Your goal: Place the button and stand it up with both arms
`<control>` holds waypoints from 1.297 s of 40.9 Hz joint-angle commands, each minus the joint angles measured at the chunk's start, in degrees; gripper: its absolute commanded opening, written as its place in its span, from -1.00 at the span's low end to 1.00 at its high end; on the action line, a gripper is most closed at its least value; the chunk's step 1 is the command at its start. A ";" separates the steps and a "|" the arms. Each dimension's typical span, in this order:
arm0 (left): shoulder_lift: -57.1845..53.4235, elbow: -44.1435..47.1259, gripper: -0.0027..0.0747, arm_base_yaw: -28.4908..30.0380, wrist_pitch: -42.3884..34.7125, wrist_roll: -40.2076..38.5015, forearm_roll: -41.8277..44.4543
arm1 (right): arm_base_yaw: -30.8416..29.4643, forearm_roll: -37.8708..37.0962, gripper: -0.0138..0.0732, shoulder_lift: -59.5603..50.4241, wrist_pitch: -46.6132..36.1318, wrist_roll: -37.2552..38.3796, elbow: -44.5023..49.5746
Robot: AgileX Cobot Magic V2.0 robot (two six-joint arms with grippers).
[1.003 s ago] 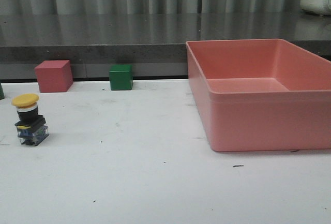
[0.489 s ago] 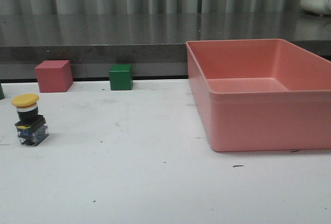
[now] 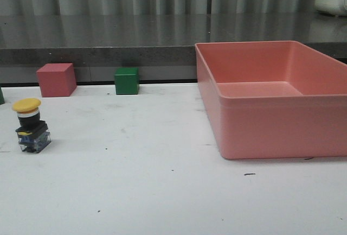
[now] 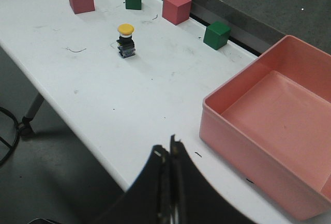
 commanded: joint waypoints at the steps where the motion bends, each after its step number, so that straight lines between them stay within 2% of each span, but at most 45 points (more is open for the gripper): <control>1: -0.61 -1.09 -0.98 -0.61 -4.84 -0.11 -0.43 | -0.28 0.00 -0.84 0.51 -4.16 -0.56 -1.19; 5: -3.11 1.62 -0.98 3.99 -8.20 -0.11 -1.13 | -0.28 0.00 -0.84 0.51 -4.20 -0.56 -1.19; 9: -7.09 7.32 -0.98 13.86 -14.73 -0.11 -1.50 | -0.28 0.00 -0.84 0.51 -4.20 -0.56 -1.19; 15: -15.05 20.93 -0.98 28.31 -31.49 -0.11 -8.22 | -0.28 0.00 -0.84 0.51 -4.20 -0.56 -1.19; 19: -21.32 29.92 -0.98 32.10 -40.28 -0.11 -10.36 | -0.28 0.00 -0.84 0.51 -4.20 -0.56 -1.19; 28: -31.31 43.67 -0.98 32.78 -51.71 -0.11 -8.09 | -0.28 0.00 -0.84 0.51 -4.20 -0.56 -1.19; 37: -32.54 48.57 -0.98 32.78 -58.27 -0.11 -7.66 | -0.28 0.00 -0.84 0.51 -4.20 -0.56 -1.19; 53: -32.89 49.61 -0.98 32.81 -59.66 -0.11 -7.66 | -0.28 0.00 -0.84 0.51 -4.20 -0.56 -1.19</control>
